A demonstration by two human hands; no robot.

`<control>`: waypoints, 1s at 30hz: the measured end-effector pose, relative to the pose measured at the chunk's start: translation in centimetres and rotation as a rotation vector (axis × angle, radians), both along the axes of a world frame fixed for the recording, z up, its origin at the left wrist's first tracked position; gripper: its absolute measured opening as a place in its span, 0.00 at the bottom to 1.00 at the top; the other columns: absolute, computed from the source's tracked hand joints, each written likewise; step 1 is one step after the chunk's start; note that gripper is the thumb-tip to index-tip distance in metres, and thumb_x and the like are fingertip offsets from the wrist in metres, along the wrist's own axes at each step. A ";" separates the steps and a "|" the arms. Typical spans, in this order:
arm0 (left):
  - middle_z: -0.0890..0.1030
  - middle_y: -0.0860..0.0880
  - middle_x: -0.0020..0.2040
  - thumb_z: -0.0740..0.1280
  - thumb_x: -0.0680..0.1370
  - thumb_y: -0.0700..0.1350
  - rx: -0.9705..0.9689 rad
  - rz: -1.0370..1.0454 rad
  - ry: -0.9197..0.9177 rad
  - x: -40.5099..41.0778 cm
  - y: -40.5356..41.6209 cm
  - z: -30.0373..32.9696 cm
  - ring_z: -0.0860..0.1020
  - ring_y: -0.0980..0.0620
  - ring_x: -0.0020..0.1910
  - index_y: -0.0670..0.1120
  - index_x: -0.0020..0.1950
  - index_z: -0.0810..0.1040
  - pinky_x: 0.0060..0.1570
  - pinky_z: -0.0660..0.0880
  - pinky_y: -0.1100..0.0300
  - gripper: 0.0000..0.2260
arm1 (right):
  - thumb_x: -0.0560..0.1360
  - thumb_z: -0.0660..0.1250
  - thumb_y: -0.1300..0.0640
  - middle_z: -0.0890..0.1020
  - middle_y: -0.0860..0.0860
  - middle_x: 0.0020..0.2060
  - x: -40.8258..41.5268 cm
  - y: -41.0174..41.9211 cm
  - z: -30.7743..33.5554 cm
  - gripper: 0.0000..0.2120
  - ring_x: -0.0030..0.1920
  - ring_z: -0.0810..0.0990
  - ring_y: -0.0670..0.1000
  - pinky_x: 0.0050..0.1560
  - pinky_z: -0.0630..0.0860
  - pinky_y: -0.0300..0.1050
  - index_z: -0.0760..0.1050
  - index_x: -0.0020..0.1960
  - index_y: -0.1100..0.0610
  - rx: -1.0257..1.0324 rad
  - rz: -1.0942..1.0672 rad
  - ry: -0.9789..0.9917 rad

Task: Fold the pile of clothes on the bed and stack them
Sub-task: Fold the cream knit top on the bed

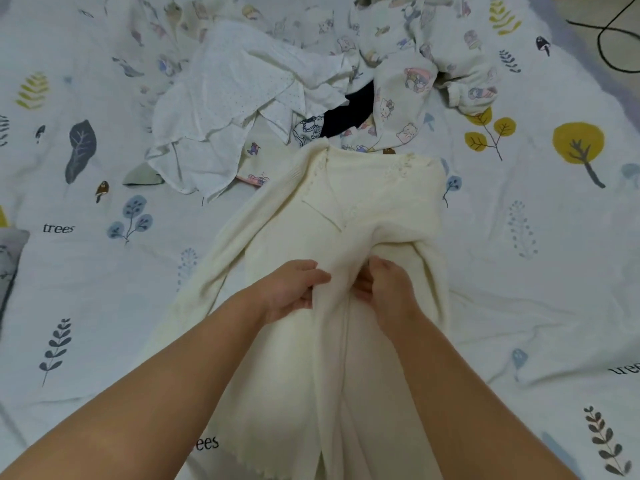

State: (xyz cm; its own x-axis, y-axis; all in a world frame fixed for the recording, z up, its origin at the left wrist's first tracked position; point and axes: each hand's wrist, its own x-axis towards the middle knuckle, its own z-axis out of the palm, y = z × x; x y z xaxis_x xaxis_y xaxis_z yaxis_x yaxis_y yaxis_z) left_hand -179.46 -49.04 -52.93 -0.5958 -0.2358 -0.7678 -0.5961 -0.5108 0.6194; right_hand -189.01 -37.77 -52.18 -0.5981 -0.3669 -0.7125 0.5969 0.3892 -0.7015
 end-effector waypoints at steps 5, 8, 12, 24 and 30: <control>0.81 0.47 0.48 0.62 0.78 0.37 0.059 -0.067 0.045 0.5 -0.1 0.2 0.79 0.50 0.44 0.44 0.55 0.76 0.42 0.77 0.59 0.08 | 0.78 0.63 0.56 0.81 0.57 0.41 -2.6 -1.5 0.9 0.10 0.43 0.79 0.56 0.57 0.73 0.57 0.76 0.45 0.64 -0.256 -0.312 -0.427; 0.77 0.46 0.41 0.64 0.75 0.38 -0.264 -0.188 -0.077 0.7 -0.6 0.3 0.73 0.52 0.33 0.45 0.49 0.77 0.31 0.68 0.62 0.05 | 0.75 0.67 0.63 0.79 0.53 0.40 -3.0 -0.9 0.7 0.03 0.43 0.78 0.54 0.54 0.75 0.53 0.74 0.42 0.59 -0.156 -0.332 -0.181; 0.74 0.50 0.35 0.66 0.74 0.39 -0.542 -0.269 -0.122 -0.8 -1.0 0.2 0.70 0.54 0.31 0.46 0.39 0.75 0.31 0.68 0.62 0.04 | 0.72 0.69 0.56 0.81 0.53 0.47 -2.4 0.4 0.0 0.09 0.49 0.80 0.56 0.55 0.77 0.54 0.75 0.51 0.56 0.187 -0.146 0.327; 0.76 0.43 0.54 0.62 0.76 0.42 -1.391 -0.374 -0.106 -4.9 2.1 -1.0 0.76 0.42 0.49 0.42 0.60 0.72 0.42 0.71 0.54 0.14 | 0.70 0.64 0.65 0.74 0.60 0.50 -3.0 1.4 -1.4 0.22 0.49 0.76 0.63 0.41 0.71 0.50 0.65 0.63 0.63 0.692 0.241 0.903; 0.54 0.49 0.77 0.40 0.74 0.58 -1.481 -1.049 0.043 -1.7 2.1 -2.8 0.54 0.47 0.76 0.51 0.76 0.54 0.72 0.49 0.43 0.31 | 0.80 0.52 0.46 0.51 0.57 0.76 -1.8 2.2 -3.2 0.30 0.76 0.50 0.55 0.71 0.45 0.62 0.48 0.77 0.54 0.850 0.875 1.167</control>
